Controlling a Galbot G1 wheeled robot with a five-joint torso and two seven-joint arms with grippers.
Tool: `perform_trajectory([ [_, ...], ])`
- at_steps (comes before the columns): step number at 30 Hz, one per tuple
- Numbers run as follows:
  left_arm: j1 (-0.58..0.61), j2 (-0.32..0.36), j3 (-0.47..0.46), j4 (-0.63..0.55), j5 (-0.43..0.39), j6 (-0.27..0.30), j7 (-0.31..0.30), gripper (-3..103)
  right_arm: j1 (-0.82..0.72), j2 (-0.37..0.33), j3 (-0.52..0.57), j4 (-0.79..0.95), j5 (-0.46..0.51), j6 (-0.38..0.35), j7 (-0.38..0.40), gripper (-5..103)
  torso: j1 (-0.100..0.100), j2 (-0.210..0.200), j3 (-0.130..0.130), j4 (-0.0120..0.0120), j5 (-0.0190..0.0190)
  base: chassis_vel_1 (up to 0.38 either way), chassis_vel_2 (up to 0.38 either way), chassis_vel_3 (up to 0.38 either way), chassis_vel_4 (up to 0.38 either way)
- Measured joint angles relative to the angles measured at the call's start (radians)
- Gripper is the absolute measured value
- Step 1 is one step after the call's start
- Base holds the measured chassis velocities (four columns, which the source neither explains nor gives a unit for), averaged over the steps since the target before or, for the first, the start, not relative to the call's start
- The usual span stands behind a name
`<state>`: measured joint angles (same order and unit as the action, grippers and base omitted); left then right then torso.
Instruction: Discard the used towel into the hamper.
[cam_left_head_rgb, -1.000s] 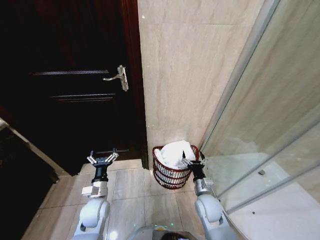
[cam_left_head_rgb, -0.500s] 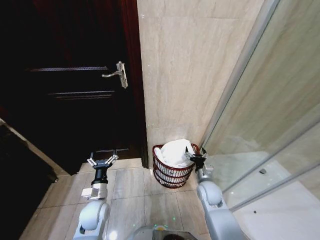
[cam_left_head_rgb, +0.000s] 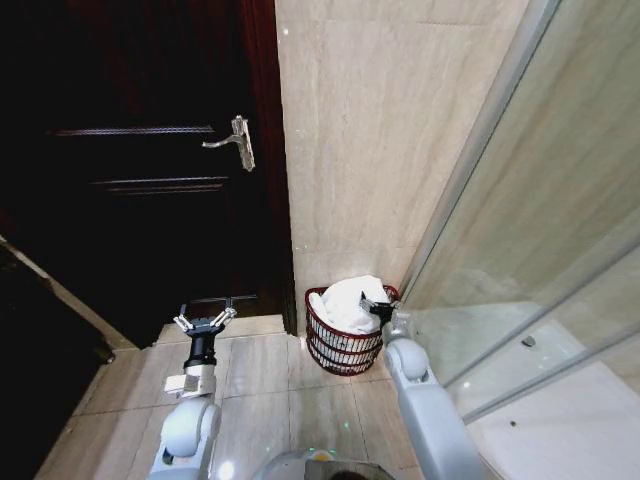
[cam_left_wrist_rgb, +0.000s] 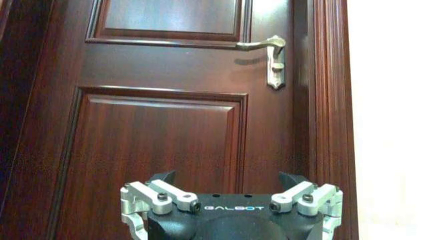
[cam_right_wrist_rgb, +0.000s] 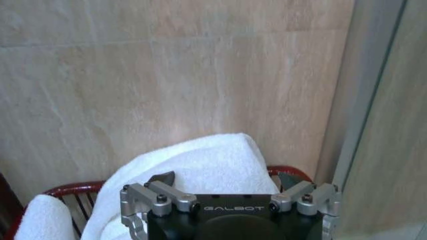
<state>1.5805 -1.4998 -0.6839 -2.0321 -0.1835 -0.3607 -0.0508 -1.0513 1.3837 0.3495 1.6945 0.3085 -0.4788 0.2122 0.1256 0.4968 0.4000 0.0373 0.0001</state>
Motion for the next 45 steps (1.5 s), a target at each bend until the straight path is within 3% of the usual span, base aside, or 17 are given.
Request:
perform_trajectory([
  [2, 0.0, 0.001, -0.003, 0.009, -0.002, -0.005, 0.0, 100, 0.029, -0.018, -0.013, -0.015, 0.027, -0.06, 0.006, 100, 0.0, 0.0, 0.0, 0.0, -0.0001, 0.0, 0.0, 0.0, 0.0],
  [7, -0.006, 0.002, -0.005, 0.022, -0.003, -0.012, 0.0, 100, 0.061, -0.027, -0.038, -0.025, 0.058, -0.12, -0.015, 100, 0.001, 0.002, 0.001, 0.0, -0.0001, 0.0, 0.0, 0.0, 0.0],
  [20, -0.023, 0.006, -0.007, 0.041, -0.002, -0.014, 0.001, 100, 0.107, 0.02, -0.113, -0.079, 0.055, -0.129, -0.028, 100, 0.002, 0.005, 0.003, 0.0001, -0.0002, 0.0, 0.0, 0.0, 0.0],
  [25, -0.032, 0.006, -0.006, 0.045, -0.002, -0.015, 0.001, 100, 0.136, 0.024, -0.101, -0.151, 0.113, -0.173, -0.022, 100, 0.002, 0.005, 0.003, 0.0001, -0.0002, 0.0, 0.0, 0.0, 0.0],
  [38, -0.037, 0.013, -0.012, 0.06, -0.018, -0.035, 0.002, 100, 0.184, 0.049, -0.075, -0.281, 0.308, -0.253, 0.095, 100, 0.003, 0.006, 0.004, 0.0, -0.0002, 0.0, 0.0, 0.0, 0.0],
  [45, -0.033, 0.021, -0.02, 0.065, -0.031, -0.047, 0.003, 100, 0.216, 0.051, -0.089, -0.328, 0.311, -0.254, 0.137, 100, 0.003, 0.007, 0.004, 0.0001, -0.0001, 0.0, 0.0, 0.0, 0.0],
])
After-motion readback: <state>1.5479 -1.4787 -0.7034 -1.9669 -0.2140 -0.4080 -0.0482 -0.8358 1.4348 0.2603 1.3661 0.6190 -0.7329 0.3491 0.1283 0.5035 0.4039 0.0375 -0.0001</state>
